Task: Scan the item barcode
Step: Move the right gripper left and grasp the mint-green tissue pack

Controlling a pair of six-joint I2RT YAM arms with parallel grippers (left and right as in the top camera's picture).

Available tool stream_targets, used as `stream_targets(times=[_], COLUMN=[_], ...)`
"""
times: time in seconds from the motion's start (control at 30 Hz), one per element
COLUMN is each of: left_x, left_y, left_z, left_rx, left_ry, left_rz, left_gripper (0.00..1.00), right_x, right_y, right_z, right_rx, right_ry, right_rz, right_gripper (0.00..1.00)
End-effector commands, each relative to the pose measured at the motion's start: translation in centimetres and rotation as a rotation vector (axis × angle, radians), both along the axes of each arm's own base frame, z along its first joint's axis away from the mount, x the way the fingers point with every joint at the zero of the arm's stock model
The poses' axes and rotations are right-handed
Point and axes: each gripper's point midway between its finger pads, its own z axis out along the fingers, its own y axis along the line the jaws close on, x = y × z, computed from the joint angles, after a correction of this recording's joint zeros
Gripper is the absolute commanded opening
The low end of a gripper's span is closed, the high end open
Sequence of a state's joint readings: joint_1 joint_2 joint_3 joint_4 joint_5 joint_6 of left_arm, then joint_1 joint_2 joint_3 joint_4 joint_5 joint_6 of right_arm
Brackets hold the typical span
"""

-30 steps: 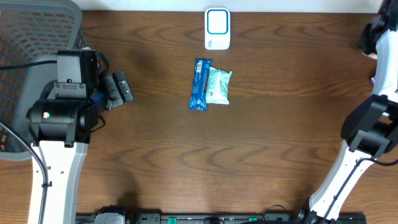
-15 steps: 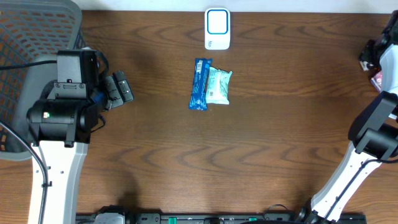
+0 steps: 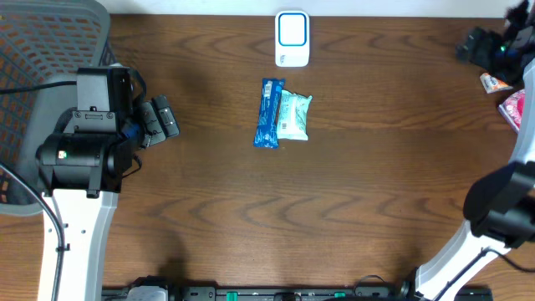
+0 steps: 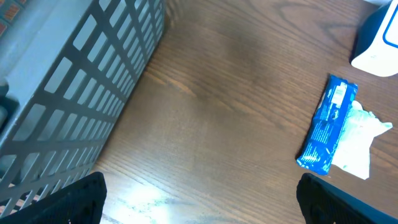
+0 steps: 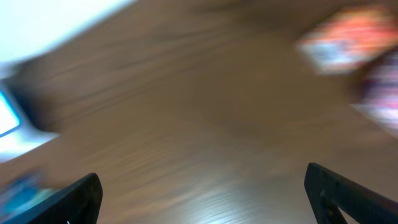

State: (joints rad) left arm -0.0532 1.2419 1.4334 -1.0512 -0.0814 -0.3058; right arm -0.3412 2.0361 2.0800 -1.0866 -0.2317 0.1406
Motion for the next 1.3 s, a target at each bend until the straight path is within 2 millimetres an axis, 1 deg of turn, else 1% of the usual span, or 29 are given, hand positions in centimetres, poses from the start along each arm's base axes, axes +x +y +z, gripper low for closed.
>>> stream_targets(times=[0.0,0.1,0.23,0.37,0.43,0.47,0.67,0.7,0.83,0.93,1.1,1.2,1.27], left_x=[0.1,0.1,0.1,0.1,0.1,0.1,0.1,0.1,0.1,0.1,0.1,0.1,0.1], left_y=[0.3,0.3,0.3,0.3,0.3,0.3,0.3,0.3,0.3,0.3,0.3,0.3,0.3], left_z=[0.3,0.2,0.3,0.3,0.3,0.2,0.3,0.3,0.3,0.3,0.3,0.3,0.3], left_rx=[0.015,0.015,0.015,0.015,0.015,0.015,0.015,0.015,0.015,0.015,0.015,0.015,0.015], left_ry=[-0.002,-0.002,-0.002,-0.002,-0.002,-0.002,-0.002,-0.002,-0.002,-0.002,-0.002,-0.002,-0.002], left_rz=[-0.002,-0.002,-0.002,-0.002,-0.002,-0.002,-0.002,-0.002,-0.002,-0.002,-0.002,-0.002,-0.002], left_gripper=[0.98,0.98,0.98,0.98,0.98,0.98,0.98,0.98,0.98,0.98,0.98,0.98,0.98], right_x=[0.1,-0.6,-1.4,-2.7,-3.1,-3.3,-3.6,-3.8,-4.7,-5.2,-5.3,-5.0,-4.8], right_y=[10.8,14.4,18.8,23.9,25.7,26.5,30.8,31.4,32.7,32.9,33.4,33.5,33.5], right_z=[1.9,0.4,-2.3,-4.9,-6.1,-6.8,-11.4,-12.4,-16.0,-18.2,-20.2,-20.8,-20.9], right_rx=[0.369,0.373,0.298,0.286,0.287,0.288,0.364,0.38,0.386,0.389,0.424,0.424,0.419], right_ry=[-0.055,0.028,0.143,0.244,0.279,0.297,0.39,0.415,0.506,0.554,0.577,0.571,0.563], right_rz=[0.285,0.34,0.403,0.499,0.534,0.548,0.592,0.594,0.596,0.592,0.602,0.606,0.608], right_gripper=[0.99,0.99,0.99,0.99,0.99,0.98,0.79,0.78,0.76,0.77,0.8,0.8,0.76])
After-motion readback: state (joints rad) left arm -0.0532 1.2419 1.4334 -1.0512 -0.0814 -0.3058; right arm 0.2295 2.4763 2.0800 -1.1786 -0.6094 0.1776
